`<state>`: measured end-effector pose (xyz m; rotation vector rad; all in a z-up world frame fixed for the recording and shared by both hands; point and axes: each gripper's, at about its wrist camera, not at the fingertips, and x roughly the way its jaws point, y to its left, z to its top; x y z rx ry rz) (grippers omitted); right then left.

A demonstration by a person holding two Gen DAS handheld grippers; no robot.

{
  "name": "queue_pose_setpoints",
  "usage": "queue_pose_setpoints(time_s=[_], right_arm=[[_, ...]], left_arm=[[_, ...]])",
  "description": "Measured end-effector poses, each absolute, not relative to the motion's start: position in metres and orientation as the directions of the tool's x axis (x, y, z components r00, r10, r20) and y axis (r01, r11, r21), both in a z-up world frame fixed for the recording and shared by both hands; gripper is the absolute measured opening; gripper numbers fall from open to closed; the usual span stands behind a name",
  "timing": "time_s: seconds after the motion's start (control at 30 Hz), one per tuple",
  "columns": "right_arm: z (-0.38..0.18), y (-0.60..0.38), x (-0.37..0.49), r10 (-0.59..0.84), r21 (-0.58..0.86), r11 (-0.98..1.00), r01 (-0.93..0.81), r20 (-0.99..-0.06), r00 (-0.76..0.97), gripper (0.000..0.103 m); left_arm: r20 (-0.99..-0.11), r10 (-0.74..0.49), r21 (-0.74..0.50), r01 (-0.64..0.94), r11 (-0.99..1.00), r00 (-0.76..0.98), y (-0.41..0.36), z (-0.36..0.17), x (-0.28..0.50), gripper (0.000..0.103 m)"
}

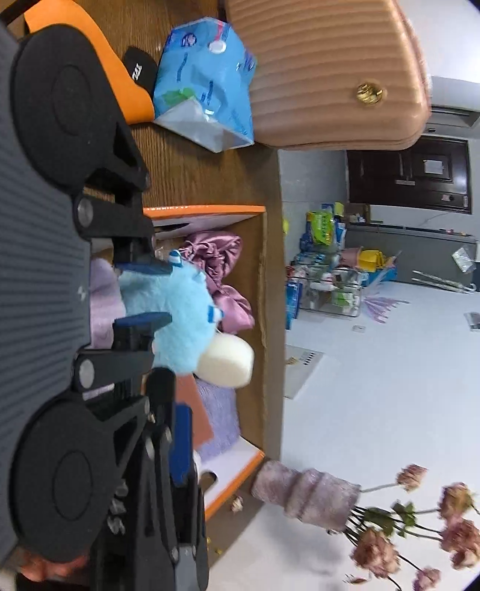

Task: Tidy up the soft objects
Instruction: 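Withdraw both grippers from the box toward the milk carton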

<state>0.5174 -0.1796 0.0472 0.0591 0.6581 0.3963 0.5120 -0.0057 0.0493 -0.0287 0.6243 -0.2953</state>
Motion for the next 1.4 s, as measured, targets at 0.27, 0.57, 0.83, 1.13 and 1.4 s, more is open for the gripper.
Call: queue_pose_setpoints(time_s=[0.27,0.57,0.83,1.13,1.4], right_arm=[[0.105,-0.231,0.448,0.271,0.072,0.959,-0.276,-0.526,0.806,0.045],[0.124,-0.288,0.335,0.185,0.002,0.981,-0.194,-0.308,0.933,0.102],[0.114,-0.297,0.279,0.122,-0.037,0.991,-0.129,-0.166,0.979,0.103],[0.112,-0.302,0.238,0.126,-0.004,0.992,-0.128,-0.124,0.984,0.103],[0.069,-0.309,0.163,0.157,0.017,0.988,-0.156,-0.154,0.976,0.103]], left_arm=[[-0.487,-0.245,-0.068,0.244,0.967,0.838,-0.007,0.1,0.442,0.03],[-0.261,-0.124,-0.006,0.127,0.992,0.957,-0.013,0.117,0.326,0.1],[-0.216,-0.131,0.003,0.134,0.991,0.968,-0.028,0.119,0.268,0.103],[-0.219,-0.114,-0.002,0.116,0.993,0.969,-0.036,0.108,0.228,0.103],[-0.286,-0.138,-0.1,0.114,0.989,0.948,-0.039,0.069,0.153,0.103]])
